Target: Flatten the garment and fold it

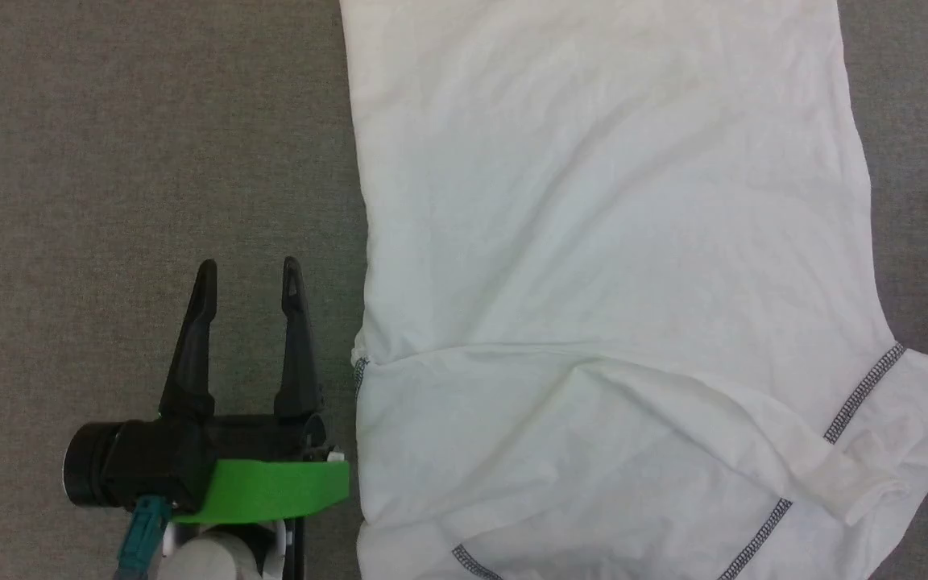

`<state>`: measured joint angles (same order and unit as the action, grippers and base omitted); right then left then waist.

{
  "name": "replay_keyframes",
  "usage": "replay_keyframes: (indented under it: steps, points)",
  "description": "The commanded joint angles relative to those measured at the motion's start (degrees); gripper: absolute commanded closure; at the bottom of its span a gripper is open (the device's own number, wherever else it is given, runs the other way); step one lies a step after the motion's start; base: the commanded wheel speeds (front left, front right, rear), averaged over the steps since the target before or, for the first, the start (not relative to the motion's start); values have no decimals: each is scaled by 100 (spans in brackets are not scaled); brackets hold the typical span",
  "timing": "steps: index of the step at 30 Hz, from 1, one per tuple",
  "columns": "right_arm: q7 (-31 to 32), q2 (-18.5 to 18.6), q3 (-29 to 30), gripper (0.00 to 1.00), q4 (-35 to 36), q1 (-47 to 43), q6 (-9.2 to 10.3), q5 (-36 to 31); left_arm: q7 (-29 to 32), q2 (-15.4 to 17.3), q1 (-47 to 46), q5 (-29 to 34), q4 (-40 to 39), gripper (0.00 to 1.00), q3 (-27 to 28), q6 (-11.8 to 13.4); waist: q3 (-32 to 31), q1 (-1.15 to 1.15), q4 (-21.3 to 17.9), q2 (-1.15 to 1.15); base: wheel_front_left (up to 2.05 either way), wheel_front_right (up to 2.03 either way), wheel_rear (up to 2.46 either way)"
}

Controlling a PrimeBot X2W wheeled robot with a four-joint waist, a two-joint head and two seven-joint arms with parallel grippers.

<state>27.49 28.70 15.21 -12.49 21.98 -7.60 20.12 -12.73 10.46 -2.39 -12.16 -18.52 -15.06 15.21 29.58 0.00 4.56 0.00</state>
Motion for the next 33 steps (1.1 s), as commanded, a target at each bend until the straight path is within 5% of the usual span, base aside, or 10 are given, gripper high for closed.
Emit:
replay_keyframes:
  steps: [1, 22, 33]
  points:
    - [-65, -60, 18, 100, -15, -65, 11, -59, -45, 19, -62, -16, 19, 0, 44, 3, -176, 0, -70, 0, 0, 0, 0]
    - [-561, 197, 1963, 100, 571, -691, 11, -860, -35, 289, 979, -450, -54, 0, 513, 114, -1914, 0, -364, 0, 0, 0, 0]
    - [-754, 190, 2184, 100, 615, -978, 11, -973, 50, 358, 1267, -538, -184, 0, 563, 159, -2314, 0, -324, 0, 0, 0, 0]
